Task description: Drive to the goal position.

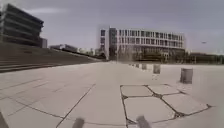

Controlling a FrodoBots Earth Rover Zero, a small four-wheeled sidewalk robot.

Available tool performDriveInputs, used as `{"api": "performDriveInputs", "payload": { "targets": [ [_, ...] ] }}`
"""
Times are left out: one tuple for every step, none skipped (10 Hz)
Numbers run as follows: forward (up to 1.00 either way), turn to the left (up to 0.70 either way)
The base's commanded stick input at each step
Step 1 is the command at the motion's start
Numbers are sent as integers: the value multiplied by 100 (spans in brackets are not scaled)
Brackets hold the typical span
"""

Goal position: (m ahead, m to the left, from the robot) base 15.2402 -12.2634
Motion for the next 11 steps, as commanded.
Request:
{"api": "performDriveInputs", "payload": {
  "targets": [
    [70,0],
    [70,0],
    [70,0],
    [70,0],
    [70,0],
    [70,0],
    [70,0],
    [70,0],
    [70,0],
    [70,0],
    [70,0]
  ]
}}
